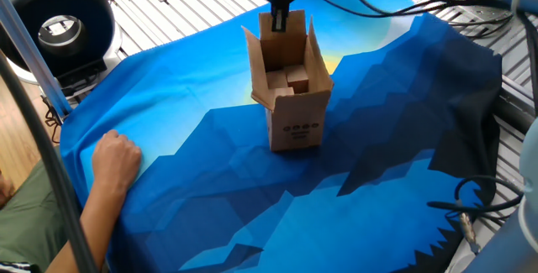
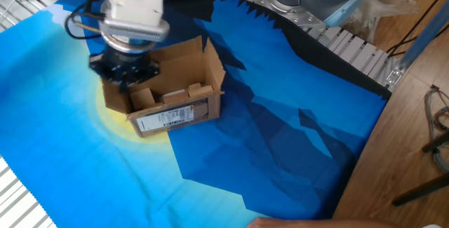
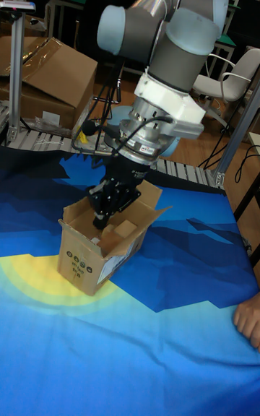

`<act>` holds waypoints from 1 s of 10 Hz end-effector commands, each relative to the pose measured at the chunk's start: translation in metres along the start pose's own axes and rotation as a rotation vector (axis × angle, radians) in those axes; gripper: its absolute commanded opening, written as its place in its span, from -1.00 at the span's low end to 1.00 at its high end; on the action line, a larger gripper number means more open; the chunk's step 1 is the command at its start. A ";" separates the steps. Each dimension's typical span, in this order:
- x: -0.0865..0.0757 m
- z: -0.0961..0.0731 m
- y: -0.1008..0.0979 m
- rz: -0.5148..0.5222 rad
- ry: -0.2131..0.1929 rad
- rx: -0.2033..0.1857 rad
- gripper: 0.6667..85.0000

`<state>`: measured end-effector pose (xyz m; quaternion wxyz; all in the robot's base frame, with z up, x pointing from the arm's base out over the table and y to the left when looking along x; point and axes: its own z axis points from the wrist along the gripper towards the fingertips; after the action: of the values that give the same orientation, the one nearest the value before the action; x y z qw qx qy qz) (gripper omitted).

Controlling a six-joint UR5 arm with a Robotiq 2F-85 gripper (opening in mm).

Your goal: Open a box

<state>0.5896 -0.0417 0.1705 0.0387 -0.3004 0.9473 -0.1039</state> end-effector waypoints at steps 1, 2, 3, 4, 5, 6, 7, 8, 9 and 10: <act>0.017 -0.025 0.043 0.331 0.064 -0.160 -0.98; 0.015 -0.031 0.049 0.419 0.061 -0.183 -0.98; 0.010 -0.035 0.058 0.489 0.046 -0.217 -0.98; 0.006 -0.038 0.066 0.545 0.027 -0.248 -0.98; 0.003 -0.041 0.066 0.583 0.009 -0.249 -0.98; -0.003 -0.046 0.067 0.621 -0.018 -0.260 -0.98; -0.006 -0.051 0.068 0.633 -0.035 -0.266 -0.98; -0.007 -0.054 0.068 0.640 -0.044 -0.266 -0.98; -0.003 -0.061 0.067 0.638 -0.050 -0.259 -0.98; 0.002 -0.071 0.067 0.644 -0.053 -0.250 -0.98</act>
<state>0.5462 0.0171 0.2082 0.0455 -0.0126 0.9985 0.0259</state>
